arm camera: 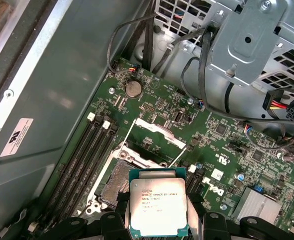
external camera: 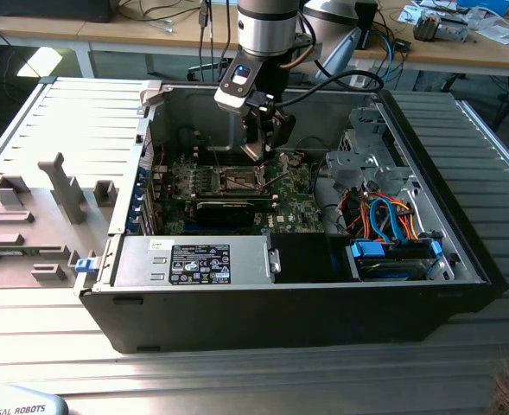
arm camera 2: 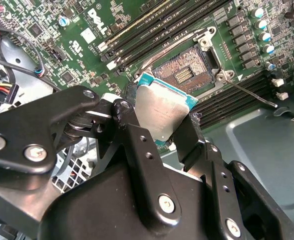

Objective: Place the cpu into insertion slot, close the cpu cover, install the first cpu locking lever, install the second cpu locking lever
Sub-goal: 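Place the cpu into insertion slot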

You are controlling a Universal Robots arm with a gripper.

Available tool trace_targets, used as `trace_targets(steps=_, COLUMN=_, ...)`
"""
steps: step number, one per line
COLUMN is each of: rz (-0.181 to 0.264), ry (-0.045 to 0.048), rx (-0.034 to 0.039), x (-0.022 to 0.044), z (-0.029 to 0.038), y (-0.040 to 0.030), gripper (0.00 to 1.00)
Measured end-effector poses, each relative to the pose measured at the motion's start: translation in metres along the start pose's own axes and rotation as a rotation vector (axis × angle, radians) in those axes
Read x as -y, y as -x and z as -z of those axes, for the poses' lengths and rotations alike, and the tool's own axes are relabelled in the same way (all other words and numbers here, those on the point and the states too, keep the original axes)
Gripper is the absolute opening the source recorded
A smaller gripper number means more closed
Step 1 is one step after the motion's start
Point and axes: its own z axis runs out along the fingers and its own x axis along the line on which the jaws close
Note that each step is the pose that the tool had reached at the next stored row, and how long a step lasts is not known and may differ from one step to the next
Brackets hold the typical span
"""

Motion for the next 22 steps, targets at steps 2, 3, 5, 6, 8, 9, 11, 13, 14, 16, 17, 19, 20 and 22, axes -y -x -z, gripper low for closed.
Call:
trace_targets(steps=2, rz=-0.001, ry=-0.0001, rx=0.0000, x=0.0000, z=-0.0001, y=0.0000, gripper=0.54)
trace_targets(steps=3, rz=-0.003, ry=-0.0003, rx=0.0006, x=0.0000, z=-0.0005, y=0.0000, gripper=0.54)
trace_targets(steps=5, rz=-0.005, ry=-0.0013, rx=0.0024, x=0.0000, z=-0.0008, y=0.0000, gripper=0.54)
trace_targets(steps=6, rz=-0.005, ry=-0.0014, rx=0.0024, x=0.0000, z=-0.0008, y=0.0000, gripper=0.54)
trace_targets(steps=8, rz=-0.006, ry=-0.0017, rx=0.0029, x=0.0000, z=-0.0008, y=0.0000, gripper=0.54)
trace_targets(steps=9, rz=-0.008, ry=-0.0019, rx=0.0033, x=0.0000, z=-0.0010, y=0.0000, gripper=0.54)
trace_targets(steps=11, rz=-0.010, ry=-0.0026, rx=0.0045, x=0.0000, z=-0.0013, y=-0.0001, gripper=0.54)
trace_targets(steps=13, rz=-0.011, ry=-0.0029, rx=0.0049, x=0.0001, z=-0.0013, y=0.0000, gripper=0.54)
trace_targets(steps=14, rz=-0.011, ry=-0.0029, rx=0.0050, x=0.0000, z=-0.0014, y=-0.0001, gripper=0.54)
trace_targets(steps=16, rz=-0.014, ry=-0.0038, rx=0.0066, x=0.0001, z=-0.0021, y=-0.0001, gripper=0.54)
trace_targets(steps=17, rz=-0.014, ry=-0.0038, rx=0.0066, x=0.0001, z=-0.0022, y=-0.0001, gripper=0.54)
trace_targets(steps=19, rz=-0.014, ry=-0.0040, rx=0.0070, x=0.0001, z=-0.0023, y=-0.0001, gripper=0.54)
trace_targets(steps=20, rz=-0.014, ry=-0.0042, rx=0.0073, x=0.0001, z=-0.0023, y=-0.0001, gripper=0.54)
trace_targets(steps=22, rz=-0.015, ry=-0.0049, rx=0.0086, x=0.0001, z=-0.0025, y=-0.0001, gripper=0.54)
